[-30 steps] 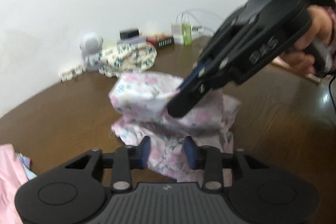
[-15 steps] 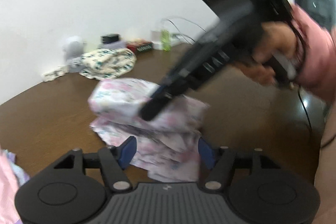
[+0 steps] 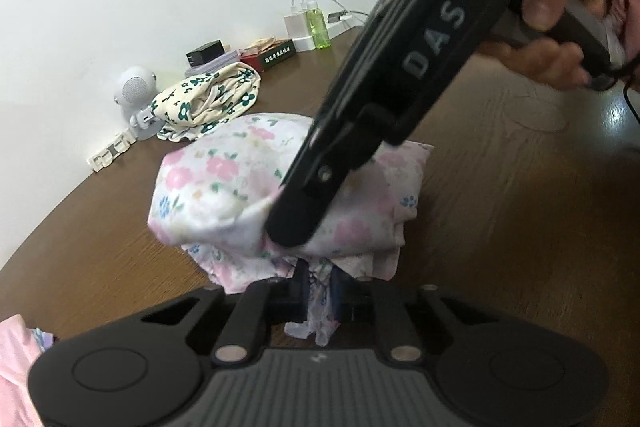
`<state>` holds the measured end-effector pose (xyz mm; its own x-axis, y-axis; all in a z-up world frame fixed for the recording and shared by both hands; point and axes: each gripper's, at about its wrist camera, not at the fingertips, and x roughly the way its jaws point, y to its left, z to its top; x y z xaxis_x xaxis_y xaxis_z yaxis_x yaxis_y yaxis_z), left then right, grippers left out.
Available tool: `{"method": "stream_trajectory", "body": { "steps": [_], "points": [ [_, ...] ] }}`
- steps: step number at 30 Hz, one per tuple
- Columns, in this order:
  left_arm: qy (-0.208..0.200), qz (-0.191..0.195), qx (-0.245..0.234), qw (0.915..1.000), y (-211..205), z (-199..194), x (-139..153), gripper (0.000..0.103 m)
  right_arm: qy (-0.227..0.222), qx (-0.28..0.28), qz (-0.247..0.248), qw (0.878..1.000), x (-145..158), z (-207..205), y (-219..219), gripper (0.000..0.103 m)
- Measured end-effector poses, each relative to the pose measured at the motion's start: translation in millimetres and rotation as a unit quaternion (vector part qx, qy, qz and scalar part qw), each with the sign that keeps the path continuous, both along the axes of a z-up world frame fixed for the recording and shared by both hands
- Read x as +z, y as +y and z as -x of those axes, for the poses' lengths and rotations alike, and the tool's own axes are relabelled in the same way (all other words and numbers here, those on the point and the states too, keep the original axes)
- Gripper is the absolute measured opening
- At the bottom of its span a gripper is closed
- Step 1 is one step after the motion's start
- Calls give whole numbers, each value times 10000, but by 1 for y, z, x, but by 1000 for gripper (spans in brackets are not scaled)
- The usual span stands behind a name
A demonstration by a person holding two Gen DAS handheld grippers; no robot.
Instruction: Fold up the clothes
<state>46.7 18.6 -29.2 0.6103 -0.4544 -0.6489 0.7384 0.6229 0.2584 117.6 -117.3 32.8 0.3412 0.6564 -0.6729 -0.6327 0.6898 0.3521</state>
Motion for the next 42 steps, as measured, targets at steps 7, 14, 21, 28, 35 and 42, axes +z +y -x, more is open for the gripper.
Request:
{"method": "stream_trajectory", "body": {
  "steps": [7,14,21,28,35,42],
  "points": [
    [173,301,18,9994,11,-2,1,27,238,-461,-399,9979,-20,-6,-3,4],
    [502,754,56,9959,39,-1,14,34,271,-868,-638,9938,-37,-6,-3,4],
    [543,2203,797,9706,71,-41,56,25,147,-991,-750,9921,-45,-3,-1,5],
    [1052,1945,1214,9677,40,-94,35,14,-308,-336,-662,9968,-28,18,-6,40],
    [838,1893,1268,9701,44,-83,31,14,-1641,-10,-78,9864,17,36,-52,44],
    [462,2009,1212,9710,42,-47,46,23,-2124,468,747,9732,-14,-8,-33,37]
  ]
}}
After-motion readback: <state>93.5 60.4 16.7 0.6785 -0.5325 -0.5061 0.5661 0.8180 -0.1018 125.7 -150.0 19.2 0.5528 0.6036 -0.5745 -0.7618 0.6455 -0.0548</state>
